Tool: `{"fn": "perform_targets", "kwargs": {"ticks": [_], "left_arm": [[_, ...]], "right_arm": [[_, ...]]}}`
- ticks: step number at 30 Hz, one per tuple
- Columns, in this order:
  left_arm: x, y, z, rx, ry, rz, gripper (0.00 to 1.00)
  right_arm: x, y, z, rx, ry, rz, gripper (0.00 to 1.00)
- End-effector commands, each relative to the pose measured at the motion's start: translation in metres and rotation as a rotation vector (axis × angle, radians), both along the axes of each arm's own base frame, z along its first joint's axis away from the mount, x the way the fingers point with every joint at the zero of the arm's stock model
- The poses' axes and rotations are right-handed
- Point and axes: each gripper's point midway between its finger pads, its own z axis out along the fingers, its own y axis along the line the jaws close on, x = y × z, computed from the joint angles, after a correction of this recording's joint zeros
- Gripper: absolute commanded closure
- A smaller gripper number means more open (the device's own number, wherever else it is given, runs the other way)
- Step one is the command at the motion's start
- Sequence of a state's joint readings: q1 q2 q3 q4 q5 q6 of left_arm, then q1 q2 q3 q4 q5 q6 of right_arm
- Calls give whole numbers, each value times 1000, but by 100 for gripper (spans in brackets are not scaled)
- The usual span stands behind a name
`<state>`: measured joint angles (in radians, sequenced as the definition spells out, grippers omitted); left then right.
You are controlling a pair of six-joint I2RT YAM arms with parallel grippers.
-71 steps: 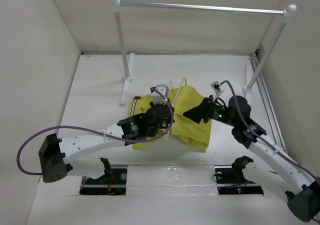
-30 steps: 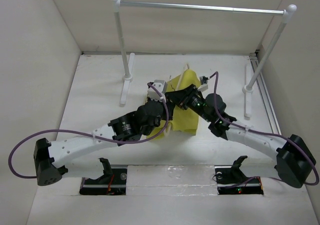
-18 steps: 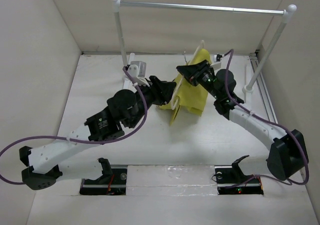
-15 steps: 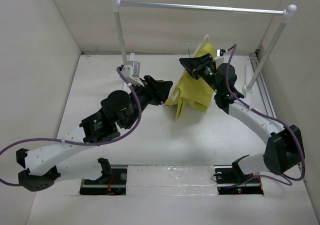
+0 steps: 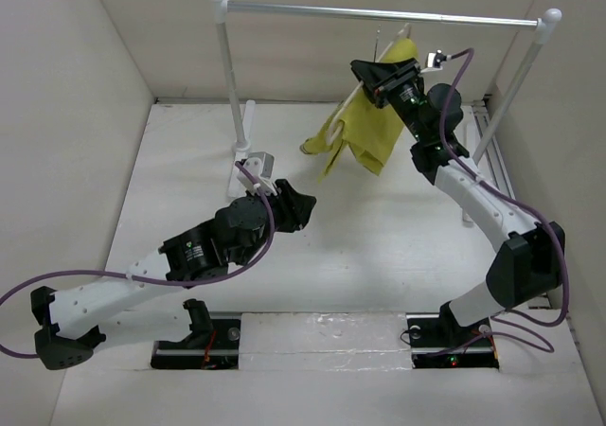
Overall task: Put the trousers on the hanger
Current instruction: Place the hanger at the clothesline.
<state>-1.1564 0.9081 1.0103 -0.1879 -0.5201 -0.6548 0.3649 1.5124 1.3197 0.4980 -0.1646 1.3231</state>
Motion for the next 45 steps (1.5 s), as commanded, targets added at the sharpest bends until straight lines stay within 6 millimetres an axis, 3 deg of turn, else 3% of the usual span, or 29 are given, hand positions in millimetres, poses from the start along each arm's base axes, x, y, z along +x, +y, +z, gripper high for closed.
{"fn": "perform_targets", "kwargs": {"ticks": [1, 13, 17, 22, 24, 27, 28, 31, 37, 38, 45], "left_arm": [[-5, 1, -5, -36, 33, -7, 69], [-4, -5, -19, -16, 58, -19, 73], [-4, -4, -22, -19, 68, -14, 74], [-3, -2, -24, -11, 73, 2, 74], [-2, -3, -27, -7, 76, 7, 74], [0, -4, -28, -2, 80, 11, 73], [0, -5, -28, 2, 80, 13, 72], [1, -6, -26, -2, 78, 14, 65], [5, -6, -21, -4, 67, 23, 49], [7, -4, -20, -5, 66, 29, 45], [16, 6, -1, -3, 25, 69, 28]], "right_arm": [[-45, -26, 116, 145, -339, -11, 100], [9, -62, 127, 135, -349, -64, 100], [30, -69, 113, 132, -320, -70, 100], [40, -74, 99, 113, -292, -80, 100], [43, -74, 81, 105, -263, -81, 100], [45, -74, 56, 108, -226, -83, 91], [44, -75, 53, 108, -221, -86, 82], [42, -75, 40, 104, -208, -87, 69], [41, -80, 38, 54, -226, -67, 64], [41, -81, 38, 30, -235, -60, 3], [37, -87, 39, -22, -256, -66, 0]]}}
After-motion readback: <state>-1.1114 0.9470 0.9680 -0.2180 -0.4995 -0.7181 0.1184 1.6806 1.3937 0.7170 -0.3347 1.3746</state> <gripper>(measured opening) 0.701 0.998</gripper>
